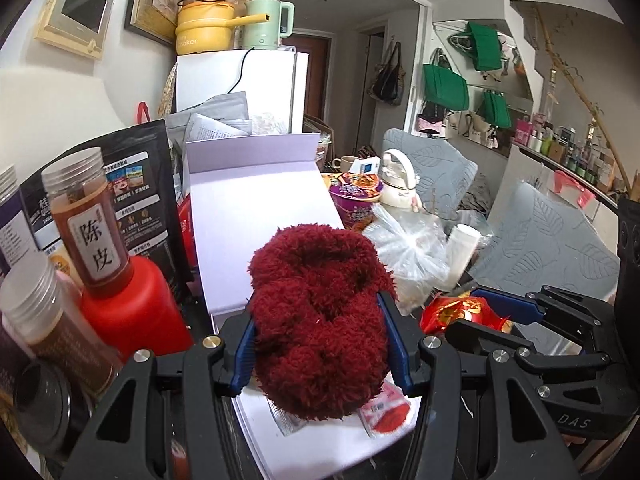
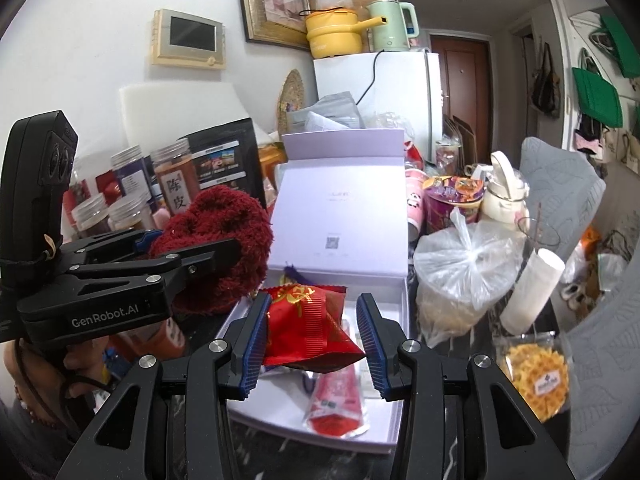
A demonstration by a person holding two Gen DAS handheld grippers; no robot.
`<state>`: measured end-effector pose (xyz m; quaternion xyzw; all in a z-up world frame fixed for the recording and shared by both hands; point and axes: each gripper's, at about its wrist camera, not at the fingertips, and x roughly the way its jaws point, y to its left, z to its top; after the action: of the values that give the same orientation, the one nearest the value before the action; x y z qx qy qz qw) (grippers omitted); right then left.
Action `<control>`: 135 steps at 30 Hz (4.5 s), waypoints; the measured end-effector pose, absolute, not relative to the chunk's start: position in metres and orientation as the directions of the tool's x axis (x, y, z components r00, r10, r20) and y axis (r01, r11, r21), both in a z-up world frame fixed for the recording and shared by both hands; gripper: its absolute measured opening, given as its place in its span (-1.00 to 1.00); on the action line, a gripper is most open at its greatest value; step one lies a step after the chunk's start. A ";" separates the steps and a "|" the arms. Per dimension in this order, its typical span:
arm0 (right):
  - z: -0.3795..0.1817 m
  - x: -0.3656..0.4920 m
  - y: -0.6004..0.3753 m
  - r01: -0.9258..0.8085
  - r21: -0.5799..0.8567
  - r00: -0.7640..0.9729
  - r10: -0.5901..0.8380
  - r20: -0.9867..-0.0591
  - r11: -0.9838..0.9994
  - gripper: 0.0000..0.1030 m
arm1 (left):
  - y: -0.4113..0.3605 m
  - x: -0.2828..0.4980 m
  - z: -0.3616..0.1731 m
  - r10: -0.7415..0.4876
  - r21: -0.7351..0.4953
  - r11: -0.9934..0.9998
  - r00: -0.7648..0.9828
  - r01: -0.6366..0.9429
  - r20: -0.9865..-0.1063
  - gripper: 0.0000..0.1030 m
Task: Organize soft objects
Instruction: 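Lift and carry the red plush and red packet over the lavender box with both tools, then lower both items into the box and open both tools, then withdraw both tools from the box back over the table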
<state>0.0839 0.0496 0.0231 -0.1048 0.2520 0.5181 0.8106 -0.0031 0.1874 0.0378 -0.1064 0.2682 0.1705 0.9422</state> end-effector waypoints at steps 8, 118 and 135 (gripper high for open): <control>0.023 0.118 0.069 -0.888 0.090 0.348 0.785 -0.513 0.452 -0.17 | 0.204 0.030 0.037 0.292 -0.091 0.911 0.784 -0.402 -0.547 0.04; 0.064 0.054 0.037 -0.839 -0.015 0.477 0.723 -0.499 0.544 0.39 | 0.165 -0.044 0.085 0.487 0.049 0.829 0.677 -0.556 -0.552 0.63; 0.068 -0.021 -0.035 -0.763 -0.024 0.582 0.672 -0.457 0.645 0.69 | 0.104 -0.110 0.088 0.434 0.058 0.881 0.752 -0.470 -0.496 1.00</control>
<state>-0.0210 -0.0346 0.0682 -0.1094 0.2085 0.4066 0.8828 -0.1096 0.1036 0.0880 -0.0352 0.2561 0.2418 0.9353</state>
